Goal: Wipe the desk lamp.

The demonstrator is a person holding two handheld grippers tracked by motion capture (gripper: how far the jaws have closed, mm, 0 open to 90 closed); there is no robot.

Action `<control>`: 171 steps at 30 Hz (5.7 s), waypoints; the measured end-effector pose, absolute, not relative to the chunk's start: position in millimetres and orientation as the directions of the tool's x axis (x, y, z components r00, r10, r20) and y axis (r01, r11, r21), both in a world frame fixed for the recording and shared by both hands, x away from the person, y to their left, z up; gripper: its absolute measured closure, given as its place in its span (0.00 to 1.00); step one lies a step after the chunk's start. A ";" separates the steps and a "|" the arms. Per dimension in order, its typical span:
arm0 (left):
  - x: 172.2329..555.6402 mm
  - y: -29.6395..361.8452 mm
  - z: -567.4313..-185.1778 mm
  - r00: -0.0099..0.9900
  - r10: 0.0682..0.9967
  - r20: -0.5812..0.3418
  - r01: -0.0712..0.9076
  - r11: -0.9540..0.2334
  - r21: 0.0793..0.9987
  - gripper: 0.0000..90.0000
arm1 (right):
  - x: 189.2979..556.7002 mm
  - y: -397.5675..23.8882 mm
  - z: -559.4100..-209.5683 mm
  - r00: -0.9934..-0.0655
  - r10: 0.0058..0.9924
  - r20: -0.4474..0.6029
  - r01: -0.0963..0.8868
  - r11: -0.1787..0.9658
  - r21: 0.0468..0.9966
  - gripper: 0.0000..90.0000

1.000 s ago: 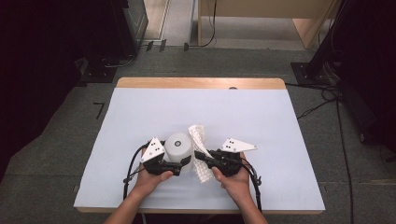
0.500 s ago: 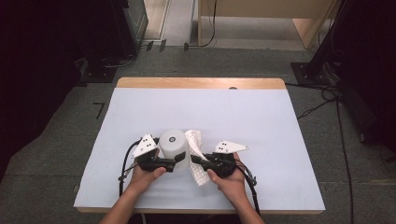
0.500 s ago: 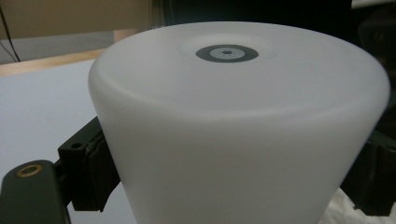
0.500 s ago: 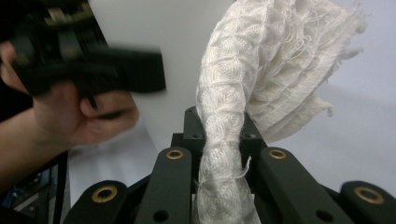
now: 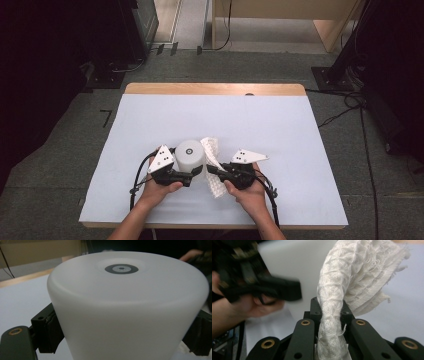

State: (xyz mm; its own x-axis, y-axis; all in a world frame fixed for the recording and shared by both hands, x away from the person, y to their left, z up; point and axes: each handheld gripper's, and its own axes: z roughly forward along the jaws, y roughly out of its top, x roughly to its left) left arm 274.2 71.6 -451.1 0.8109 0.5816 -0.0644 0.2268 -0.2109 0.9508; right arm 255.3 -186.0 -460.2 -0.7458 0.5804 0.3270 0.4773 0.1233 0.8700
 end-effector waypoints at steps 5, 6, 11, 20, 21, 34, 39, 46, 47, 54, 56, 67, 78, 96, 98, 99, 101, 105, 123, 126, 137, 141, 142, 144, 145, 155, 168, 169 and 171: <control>279.2 71.4 -459.7 0.770 0.638 -0.009 0.224 -0.258 0.940 0.10 | 258.0 -189.1 -462.4 -0.722 0.610 0.327 0.487 0.112 0.866 0.89; 279.1 70.1 -461.5 0.766 0.643 0.009 0.219 -0.274 0.936 0.10 | 258.4 -191.9 -462.4 -0.713 0.616 0.335 0.490 0.096 0.866 0.89; 276.7 62.0 -468.5 0.771 0.634 0.064 0.196 -0.332 0.923 0.10 | 259.8 -200.9 -463.4 -0.689 0.633 0.353 0.503 0.067 0.862 0.89; 273.4 65.9 -473.6 0.738 0.674 0.035 0.227 -0.297 0.928 0.09 | 260.5 -204.2 -464.6 -0.690 0.633 0.350 0.501 0.070 0.863 0.89; 272.8 65.6 -472.9 0.734 0.678 0.031 0.232 -0.293 0.928 0.06 | 260.7 -205.0 -464.9 -0.689 0.635 0.349 0.500 0.069 0.863 0.89; 257.8 44.5 -468.0 0.575 0.817 0.044 0.303 -0.262 0.916 0.09 | 260.3 -203.5 -467.2 -0.692 0.633 0.347 0.505 0.081 0.859 0.89; 261.5 51.2 -467.3 0.601 0.799 0.025 0.303 -0.257 0.918 0.10 | 260.8 -200.0 -470.4 -0.695 0.632 0.343 0.511 0.098 0.854 0.88; 267.1 73.2 -450.1 0.711 0.697 -0.094 0.272 -0.149 0.951 0.10 | 259.9 -193.2 -474.5 -0.703 0.622 0.346 0.516 0.112 0.849 0.89; 267.9 74.4 -448.4 0.721 0.685 -0.108 0.275 -0.140 0.951 0.10 | 259.4 -190.4 -476.0 -0.706 0.619 0.343 0.518 0.121 0.847 0.89; 270.0 75.9 -448.9 0.759 0.640 -0.119 0.277 -0.152 0.949 0.10 | 253.3 -179.8 -469.6 -0.727 0.597 0.339 0.499 0.121 0.858 0.89; 269.9 73.9 -449.8 0.765 0.633 -0.117 0.278 -0.161 0.947 0.10 | 253.0 -180.4 -468.5 -0.727 0.598 0.337 0.496 0.118 0.860 0.89; 267.0 60.0 -457.1 0.818 0.569 -0.090 0.266 -0.234 0.935 0.10 | 248.7 -196.3 -440.5 -0.746 0.588 0.313 0.422 0.055 0.905 0.89; 272.6 79.7 -444.6 0.789 0.607 -0.097 0.249 -0.172 0.953 0.10 | 253.8 -180.7 -468.3 -0.748 0.573 0.335 0.495 0.145 0.857 0.89; 271.4 61.0 -458.9 0.778 0.627 0.039 0.192 -0.297 0.935 0.10 | 252.1 -200.8 -445.9 -0.743 0.596 0.305 0.422 0.063 0.904 0.89; 274.3 64.1 -459.9 0.758 0.650 0.047 0.194 -0.294 0.936 0.10 | 253.6 -202.3 -449.2 -0.733 0.605 0.312 0.433 0.061 0.900 0.89; 275.7 65.9 -460.6 0.757 0.652 0.044 0.201 -0.297 0.933 0.10 | 254.2 -202.7 -451.0 -0.726 0.609 0.319 0.441 0.058 0.895 0.89; 277.3 66.6 -463.2 0.755 0.654 0.043 0.211 -0.306 0.928 0.10 | 255.9 -203.2 -454.2 -0.720 0.617 0.319 0.447 0.060 0.892 0.89; 277.3 65.4 -466.9 0.761 0.646 0.051 0.215 -0.325 0.921 0.10 | 256.8 -203.0 -456.3 -0.716 0.620 0.322 0.454 0.063 0.889 0.89; 258.0 47.0 -465.1 0.559 0.827 0.054 0.267 -0.241 0.933 0.09 | 260.2 -208.8 -464.8 -0.691 0.634 0.347 0.491 0.059 0.869 0.88; 262.3 54.5 -464.0 0.577 0.816 0.022 0.279 -0.223 0.934 0.10 | 260.9 -203.7 -469.2 -0.694 0.633 0.343 0.500 0.082 0.862 0.88; 271.7 79.1 -448.3 0.768 0.623 -0.146 0.270 -0.108 0.957 0.10 | 254.7 -183.0 -471.2 -0.723 0.602 0.339 0.492 0.104 0.864 0.88; 271.2 73.6 -450.8 0.788 0.600 -0.136 0.275 -0.146 0.950 0.10 | 252.1 -181.9 -467.4 -0.730 0.600 0.327 0.477 0.105 0.872 0.89; 271.0 71.6 -452.5 0.795 0.592 -0.133 0.278 -0.160 0.947 0.10 | 251.8 -183.6 -465.7 -0.728 0.599 0.334 0.477 0.092 0.874 0.89; 270.4 67.0 -455.2 0.803 0.586 -0.113 0.273 -0.192 0.943 0.10 | 251.9 -186.4 -462.5 -0.728 0.597 0.337 0.470 0.078 0.879 0.89; 269.7 65.2 -455.9 0.803 0.586 -0.108 0.273 -0.201 0.941 0.10 | 251.5 -188.0 -459.8 -0.728 0.597 0.336 0.465 0.070 0.883 0.89; 268.4 62.3 -455.3 0.819 0.568 -0.081 0.251 -0.228 0.941 0.10 | 250.1 -196.5 -446.8 -0.745 0.576 0.337 0.440 0.045 0.897 0.89; 271.8 71.4 -452.6 0.793 0.609 -0.037 0.221 -0.229 0.948 0.10 | 254.5 -183.7 -465.2 -0.739 0.580 0.343 0.485 0.104 0.868 0.89; 271.9 69.6 -455.0 0.787 0.616 -0.026 0.220 -0.242 0.945 0.10 | 254.2 -184.9 -463.9 -0.736 0.583 0.345 0.484 0.096 0.870 0.89; 274.5 69.5 -459.8 0.769 0.639 -0.032 0.236 -0.238 0.942 0.10 | 254.2 -188.6 -460.8 -0.735 0.587 0.339 0.471 0.082 0.878 0.89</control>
